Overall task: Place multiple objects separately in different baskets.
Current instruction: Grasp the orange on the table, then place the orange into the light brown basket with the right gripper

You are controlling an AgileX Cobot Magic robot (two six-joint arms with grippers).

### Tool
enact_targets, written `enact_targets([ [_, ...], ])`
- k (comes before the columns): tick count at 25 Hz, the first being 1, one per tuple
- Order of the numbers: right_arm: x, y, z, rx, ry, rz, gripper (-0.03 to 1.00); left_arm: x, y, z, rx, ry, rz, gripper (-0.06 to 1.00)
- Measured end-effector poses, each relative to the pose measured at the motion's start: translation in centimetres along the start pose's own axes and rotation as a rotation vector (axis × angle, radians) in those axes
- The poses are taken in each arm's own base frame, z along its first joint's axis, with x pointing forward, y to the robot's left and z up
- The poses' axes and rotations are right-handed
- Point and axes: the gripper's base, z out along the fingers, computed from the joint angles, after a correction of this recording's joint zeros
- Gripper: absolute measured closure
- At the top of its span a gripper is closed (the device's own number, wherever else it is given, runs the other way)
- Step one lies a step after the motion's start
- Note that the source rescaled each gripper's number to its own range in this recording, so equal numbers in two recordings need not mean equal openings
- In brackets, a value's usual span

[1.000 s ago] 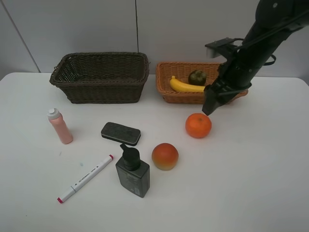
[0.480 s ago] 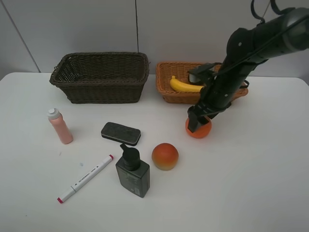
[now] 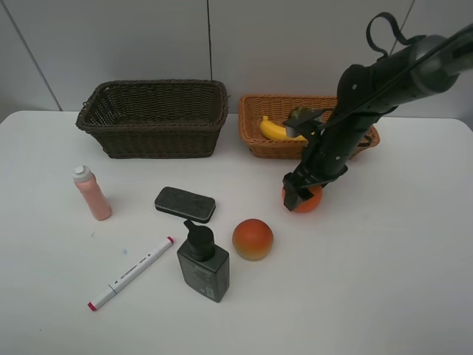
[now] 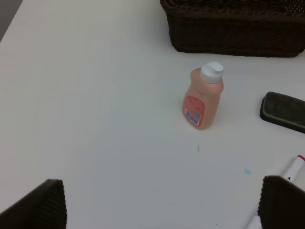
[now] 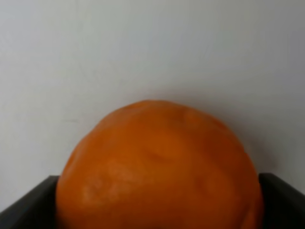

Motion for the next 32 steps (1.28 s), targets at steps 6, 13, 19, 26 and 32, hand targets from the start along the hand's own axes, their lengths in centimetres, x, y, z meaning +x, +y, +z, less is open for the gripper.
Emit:
enact_targets([
  [6, 0.0, 0.0, 0.1, 0.0, 0.0, 0.0, -0.03, 0.0, 0.0, 0.0, 0.0, 0.0, 0.0, -0.06],
  [13, 0.0, 0.0, 0.1, 0.0, 0.0, 0.0, 0.09, 0.0, 0.0, 0.0, 0.0, 0.0, 0.0, -0.06],
  [19, 0.0, 0.0, 0.1, 0.0, 0.0, 0.0, 0.12, 0.0, 0.0, 0.0, 0.0, 0.0, 0.0, -0.06],
  [26, 0.0, 0.0, -0.2, -0.001, 0.002, 0.001, 0.12, 0.0, 0.0, 0.0, 0.0, 0.0, 0.0, -0.06],
  [32, -0.4, 0.2, -6.1, 0.036, -0.059, 0.063, 0.12, 0.0, 0.0, 0.0, 0.0, 0.0, 0.0, -0.06],
])
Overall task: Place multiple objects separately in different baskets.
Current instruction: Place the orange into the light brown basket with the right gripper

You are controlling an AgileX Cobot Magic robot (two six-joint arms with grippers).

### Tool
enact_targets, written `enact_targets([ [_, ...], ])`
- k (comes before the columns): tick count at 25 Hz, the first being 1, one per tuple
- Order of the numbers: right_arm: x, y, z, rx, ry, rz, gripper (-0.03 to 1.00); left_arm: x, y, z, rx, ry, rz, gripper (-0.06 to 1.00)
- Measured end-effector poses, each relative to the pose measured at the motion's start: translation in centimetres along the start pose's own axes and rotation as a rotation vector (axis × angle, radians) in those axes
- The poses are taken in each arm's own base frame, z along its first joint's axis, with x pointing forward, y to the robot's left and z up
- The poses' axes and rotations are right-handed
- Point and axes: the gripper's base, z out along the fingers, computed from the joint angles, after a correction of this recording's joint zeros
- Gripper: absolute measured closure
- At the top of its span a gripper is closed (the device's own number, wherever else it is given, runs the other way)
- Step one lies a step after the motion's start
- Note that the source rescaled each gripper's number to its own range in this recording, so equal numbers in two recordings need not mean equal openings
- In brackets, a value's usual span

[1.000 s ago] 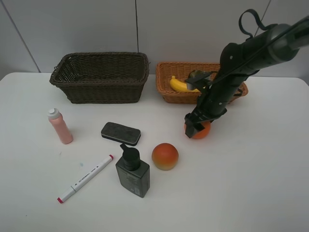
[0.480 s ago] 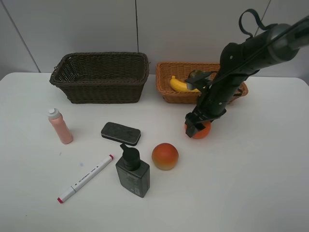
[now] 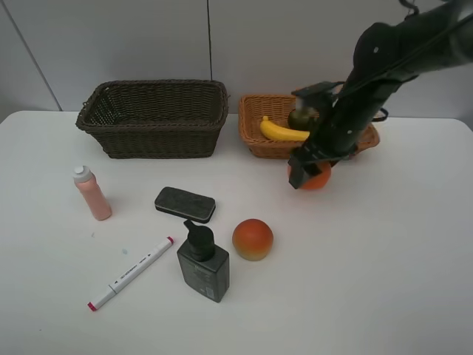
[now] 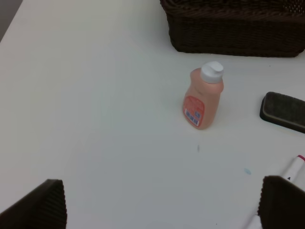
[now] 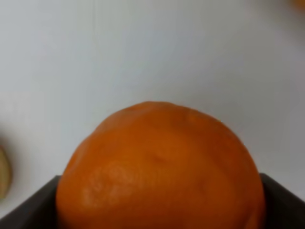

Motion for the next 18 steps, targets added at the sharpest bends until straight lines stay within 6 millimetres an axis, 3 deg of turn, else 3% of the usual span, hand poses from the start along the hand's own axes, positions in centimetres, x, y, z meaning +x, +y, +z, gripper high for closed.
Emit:
enact_targets([
  [6, -2.4, -1.4, -8.5, 0.169, -0.117, 0.046, 0.12, 0.0, 0.0, 0.0, 0.0, 0.0, 0.0, -0.06],
  [10, -3.8, -3.2, -11.2, 0.292, -0.191, 0.063, 0.12, 0.0, 0.0, 0.0, 0.0, 0.0, 0.0, -0.06],
  [13, -4.5, -5.5, -11.4, 0.337, -0.259, 0.135, 0.12, 0.0, 0.0, 0.0, 0.0, 0.0, 0.0, -0.06],
  [18, -4.9, -9.7, -7.7, 0.371, -0.302, 0.201, 0.12, 0.0, 0.0, 0.0, 0.0, 0.0, 0.0, -0.06],
])
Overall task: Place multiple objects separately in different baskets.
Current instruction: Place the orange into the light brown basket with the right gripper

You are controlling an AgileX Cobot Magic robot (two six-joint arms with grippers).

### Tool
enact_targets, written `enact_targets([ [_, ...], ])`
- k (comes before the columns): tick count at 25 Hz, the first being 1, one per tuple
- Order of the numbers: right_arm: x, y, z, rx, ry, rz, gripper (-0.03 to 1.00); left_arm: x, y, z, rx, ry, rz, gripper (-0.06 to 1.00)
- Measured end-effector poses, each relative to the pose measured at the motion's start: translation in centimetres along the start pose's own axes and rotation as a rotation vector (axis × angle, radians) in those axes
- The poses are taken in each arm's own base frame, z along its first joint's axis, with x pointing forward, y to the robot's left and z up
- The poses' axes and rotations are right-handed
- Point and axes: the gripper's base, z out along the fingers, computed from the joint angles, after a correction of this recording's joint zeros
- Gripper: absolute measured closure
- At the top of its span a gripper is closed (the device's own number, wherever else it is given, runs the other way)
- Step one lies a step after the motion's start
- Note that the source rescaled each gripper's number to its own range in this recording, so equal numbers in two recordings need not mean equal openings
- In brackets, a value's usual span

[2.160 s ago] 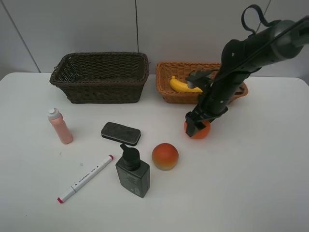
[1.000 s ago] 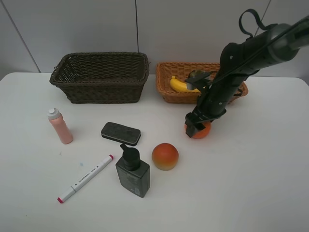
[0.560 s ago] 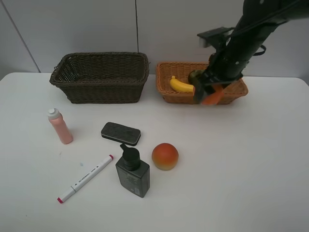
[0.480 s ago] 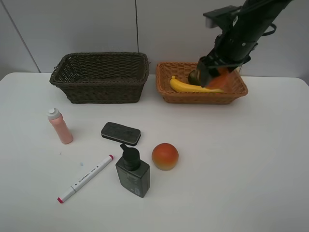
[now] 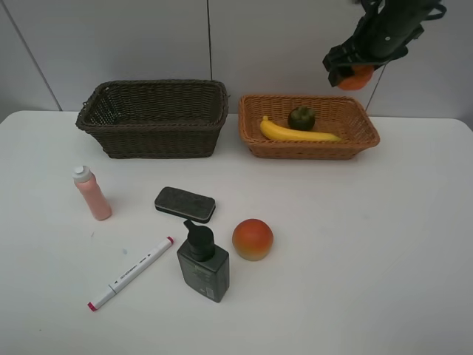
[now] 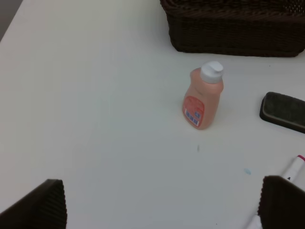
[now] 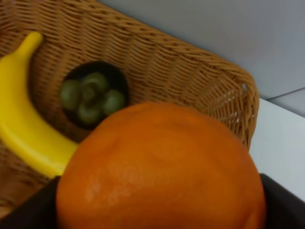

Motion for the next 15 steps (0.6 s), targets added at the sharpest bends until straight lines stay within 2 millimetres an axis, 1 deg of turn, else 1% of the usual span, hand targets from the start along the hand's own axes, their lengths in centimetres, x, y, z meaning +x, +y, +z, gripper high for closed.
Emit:
enact_targets([
  [2, 0.5, -0.3, 2.1, 0.001, 0.013, 0.01, 0.12, 0.0, 0.0, 0.0, 0.0, 0.0, 0.0, -0.06],
  [4, 1.2, -0.2, 4.3, -0.006, 0.052, 0.011, 0.12, 0.0, 0.0, 0.0, 0.0, 0.0, 0.0, -0.06],
  [7, 2.1, 0.3, 6.7, -0.022, 0.1, 0.008, 0.12, 0.0, 0.0, 0.0, 0.0, 0.0, 0.0, -0.06],
  [10, 2.4, 0.8, 7.6, -0.045, 0.114, 0.03, 0.12, 0.0, 0.0, 0.0, 0.0, 0.0, 0.0, -0.06],
  [15, 2.2, 0.8, 7.7, -0.053, 0.085, 0.045, 0.12, 0.0, 0.0, 0.0, 0.0, 0.0, 0.0, -0.06],
])
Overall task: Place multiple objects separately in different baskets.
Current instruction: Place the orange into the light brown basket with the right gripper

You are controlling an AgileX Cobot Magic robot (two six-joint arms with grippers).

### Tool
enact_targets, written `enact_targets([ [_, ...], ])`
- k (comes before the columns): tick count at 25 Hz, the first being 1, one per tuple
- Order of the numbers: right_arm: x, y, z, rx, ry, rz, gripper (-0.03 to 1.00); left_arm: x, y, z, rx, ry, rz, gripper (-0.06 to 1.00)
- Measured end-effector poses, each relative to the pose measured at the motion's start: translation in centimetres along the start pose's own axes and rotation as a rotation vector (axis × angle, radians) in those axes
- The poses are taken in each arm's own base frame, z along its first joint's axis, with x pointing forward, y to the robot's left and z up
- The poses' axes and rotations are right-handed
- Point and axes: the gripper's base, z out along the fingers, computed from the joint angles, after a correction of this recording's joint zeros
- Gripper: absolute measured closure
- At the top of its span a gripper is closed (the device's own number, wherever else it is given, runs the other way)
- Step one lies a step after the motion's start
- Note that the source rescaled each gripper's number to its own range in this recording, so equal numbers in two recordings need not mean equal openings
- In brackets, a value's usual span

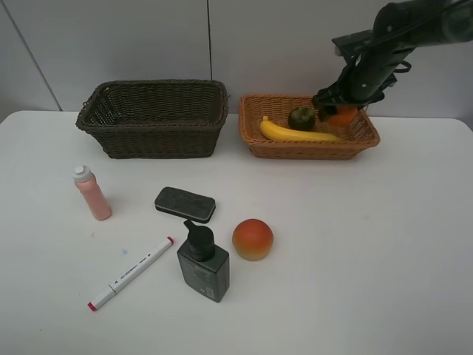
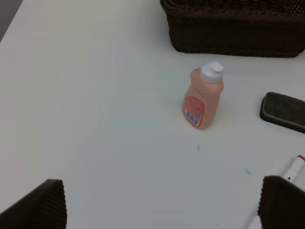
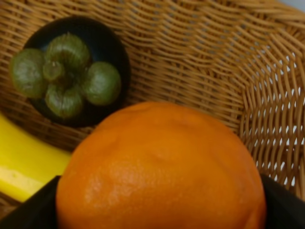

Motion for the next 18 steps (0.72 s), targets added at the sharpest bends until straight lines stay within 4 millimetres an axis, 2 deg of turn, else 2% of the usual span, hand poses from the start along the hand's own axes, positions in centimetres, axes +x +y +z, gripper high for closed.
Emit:
enact_targets([
  [4, 0.0, 0.0, 0.0, -0.001, -0.001, 0.001, 0.12, 0.0, 0.0, 0.0, 0.0, 0.0, 0.0, -0.06],
  [7, 0.0, 0.1, 0.0, -0.008, -0.002, 0.034, 0.0, 0.0, 0.0, 0.0, 0.0, 0.0, 0.0, -0.06],
  [9, 0.0, 0.1, 0.0, -0.012, -0.002, 0.042, -0.03, 0.0, 0.0, 0.0, 0.0, 0.0, 0.0, -0.06],
  [15, -0.1, 0.1, -0.2, -0.011, -0.007, 0.045, -0.03, 0.0, 0.0, 0.0, 0.0, 0.0, 0.0, -0.06],
  [18, -0.3, -0.1, -1.1, -0.009, -0.014, 0.048, -0.03, 0.0, 0.0, 0.0, 0.0, 0.0, 0.0, -0.06],
])
